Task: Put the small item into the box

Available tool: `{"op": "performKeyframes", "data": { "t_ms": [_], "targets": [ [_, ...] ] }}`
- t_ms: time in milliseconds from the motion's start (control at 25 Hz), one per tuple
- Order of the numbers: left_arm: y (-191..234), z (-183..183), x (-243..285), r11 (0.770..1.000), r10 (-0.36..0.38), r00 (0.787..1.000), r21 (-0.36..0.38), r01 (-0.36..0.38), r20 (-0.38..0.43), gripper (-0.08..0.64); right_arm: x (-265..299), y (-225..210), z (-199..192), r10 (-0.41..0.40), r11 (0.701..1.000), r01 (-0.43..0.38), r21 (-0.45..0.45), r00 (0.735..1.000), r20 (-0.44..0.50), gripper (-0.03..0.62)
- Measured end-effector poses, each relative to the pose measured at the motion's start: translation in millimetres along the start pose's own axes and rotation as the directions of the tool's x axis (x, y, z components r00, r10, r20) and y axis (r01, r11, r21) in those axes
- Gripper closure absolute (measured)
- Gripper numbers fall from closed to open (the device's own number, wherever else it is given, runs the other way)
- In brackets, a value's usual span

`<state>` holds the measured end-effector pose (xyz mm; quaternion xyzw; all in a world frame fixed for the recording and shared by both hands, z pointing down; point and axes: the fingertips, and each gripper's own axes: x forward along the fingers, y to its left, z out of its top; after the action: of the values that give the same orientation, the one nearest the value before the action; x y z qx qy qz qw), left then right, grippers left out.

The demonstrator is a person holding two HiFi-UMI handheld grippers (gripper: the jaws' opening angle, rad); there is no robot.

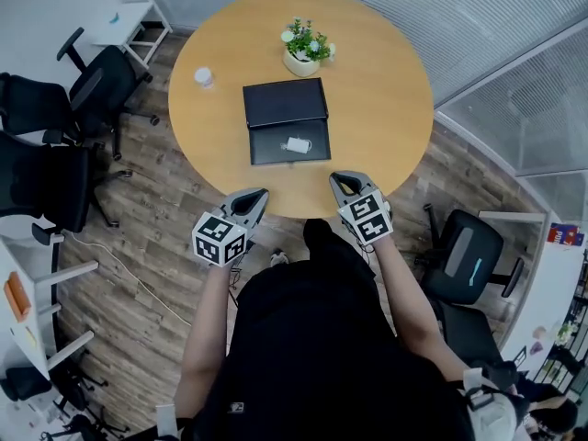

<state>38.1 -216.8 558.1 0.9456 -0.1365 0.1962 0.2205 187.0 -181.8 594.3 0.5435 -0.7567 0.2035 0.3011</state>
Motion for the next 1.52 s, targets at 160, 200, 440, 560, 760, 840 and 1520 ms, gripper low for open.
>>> {"op": "performKeyframes", "data": {
  "t_ms": [160, 200, 440, 560, 760, 840, 1520],
  "targets": [
    [-11, -11, -13, 1.0, -0.009, 1.0, 0.007, 0.009, -0.006, 0.554, -12, 15, -11, -0.018, 1.0, 0.019, 0.001, 1.0, -0.016, 0.589],
    [-12, -13, -18, 1.0, -0.008, 1.0, 0.008, 0.008, -0.004, 0.554, -14, 18, -13, -0.021, 1.0, 0.022, 0.004, 1.0, -0.013, 0.589],
    [-16, -25, -40, 1.0, -0.013, 1.0, 0.02, 0.013, -0.016, 0.554, -26, 36, -11, -0.052, 0.999, 0.052, 0.014, 0.998, 0.02, 0.589],
    [-20, -29, -45, 0.999, -0.018, 1.0, 0.03, 0.018, -0.017, 0.554, -30, 43, -11, -0.061, 0.998, 0.06, 0.013, 0.998, 0.031, 0.589],
    [-23, -35, -50, 0.999, -0.028, 0.999, 0.032, 0.028, -0.016, 0.554, -38, 53, -8, -0.074, 0.997, 0.075, -0.018, 0.996, 0.04, 0.589],
    [-26, -36, -50, 0.999, -0.036, 0.999, 0.035, 0.036, -0.018, 0.554, -41, 55, -7, -0.078, 0.997, 0.079, -0.023, 0.996, 0.047, 0.589],
    [-22, -40, -57, 0.999, -0.021, 1.0, 0.041, 0.021, -0.02, 0.554, -44, 60, -13, -0.082, 0.997, 0.082, -0.009, 0.995, 0.048, 0.589]
  ]
}}
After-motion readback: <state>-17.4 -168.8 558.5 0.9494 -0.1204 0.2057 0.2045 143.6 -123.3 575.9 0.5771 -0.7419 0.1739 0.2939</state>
